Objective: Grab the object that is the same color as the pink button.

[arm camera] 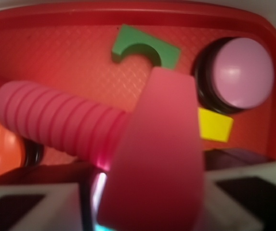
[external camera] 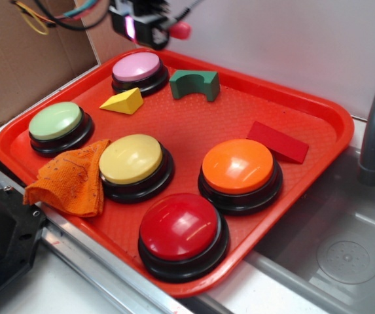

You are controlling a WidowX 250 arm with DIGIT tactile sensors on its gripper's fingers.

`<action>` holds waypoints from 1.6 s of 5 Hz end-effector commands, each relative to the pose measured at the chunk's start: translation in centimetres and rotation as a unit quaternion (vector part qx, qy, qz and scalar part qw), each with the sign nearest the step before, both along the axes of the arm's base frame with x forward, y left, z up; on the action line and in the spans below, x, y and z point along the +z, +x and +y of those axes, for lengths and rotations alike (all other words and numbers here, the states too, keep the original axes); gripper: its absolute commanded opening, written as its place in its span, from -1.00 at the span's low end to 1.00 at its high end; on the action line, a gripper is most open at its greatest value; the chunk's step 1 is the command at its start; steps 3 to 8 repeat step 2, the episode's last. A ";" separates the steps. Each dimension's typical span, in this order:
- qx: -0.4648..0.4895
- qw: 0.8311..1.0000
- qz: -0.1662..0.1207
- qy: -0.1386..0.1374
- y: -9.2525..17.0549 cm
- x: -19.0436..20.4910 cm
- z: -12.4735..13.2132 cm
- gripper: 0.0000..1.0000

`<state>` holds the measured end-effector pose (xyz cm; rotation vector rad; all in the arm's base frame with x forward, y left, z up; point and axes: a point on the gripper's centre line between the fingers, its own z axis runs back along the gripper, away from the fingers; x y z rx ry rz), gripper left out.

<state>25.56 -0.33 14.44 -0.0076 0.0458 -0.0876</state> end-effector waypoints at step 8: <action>-0.042 0.996 -0.075 0.007 -1.8 2.5 1.7 -1.00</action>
